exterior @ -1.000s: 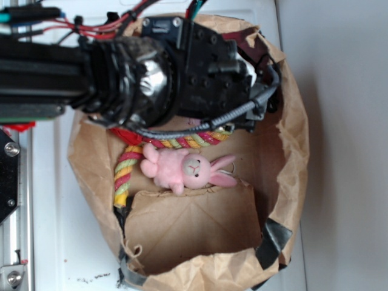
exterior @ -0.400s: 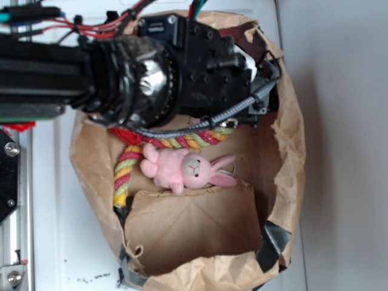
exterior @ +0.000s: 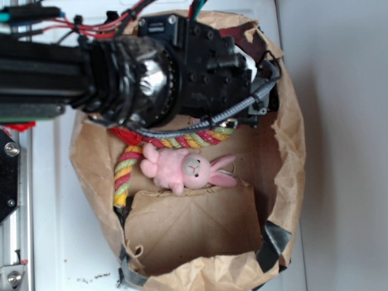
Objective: Grab the rock.
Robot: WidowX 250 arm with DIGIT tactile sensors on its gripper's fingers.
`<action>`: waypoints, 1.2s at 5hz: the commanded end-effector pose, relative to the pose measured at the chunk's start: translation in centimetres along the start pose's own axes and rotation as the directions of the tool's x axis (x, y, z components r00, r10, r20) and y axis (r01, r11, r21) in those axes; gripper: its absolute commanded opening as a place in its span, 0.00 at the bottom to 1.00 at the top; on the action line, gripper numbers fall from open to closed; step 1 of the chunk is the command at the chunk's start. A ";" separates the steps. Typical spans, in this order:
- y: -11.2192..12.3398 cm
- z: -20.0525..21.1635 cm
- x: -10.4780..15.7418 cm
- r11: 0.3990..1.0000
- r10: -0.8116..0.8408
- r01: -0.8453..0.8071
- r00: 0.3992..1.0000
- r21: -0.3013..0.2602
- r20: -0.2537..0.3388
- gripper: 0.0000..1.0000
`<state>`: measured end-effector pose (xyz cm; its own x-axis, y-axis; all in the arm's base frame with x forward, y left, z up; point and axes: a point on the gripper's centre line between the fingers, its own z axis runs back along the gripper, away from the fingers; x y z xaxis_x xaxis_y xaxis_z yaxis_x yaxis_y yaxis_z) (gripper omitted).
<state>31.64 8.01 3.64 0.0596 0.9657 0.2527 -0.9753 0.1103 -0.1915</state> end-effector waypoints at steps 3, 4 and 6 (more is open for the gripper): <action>1.2 12.6 -0.2 0.841 -0.526 0.510 0.848 -0.180 -0.056 0.00; 1.3 14.5 -1.0 0.798 -0.590 0.564 0.804 -0.211 -0.082 0.00; 1.6 17.1 -2.4 0.813 -0.570 0.551 0.819 -0.188 -0.069 0.00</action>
<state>26.30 1.04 16.35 0.6495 0.7357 0.1921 -0.7245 0.6754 -0.1373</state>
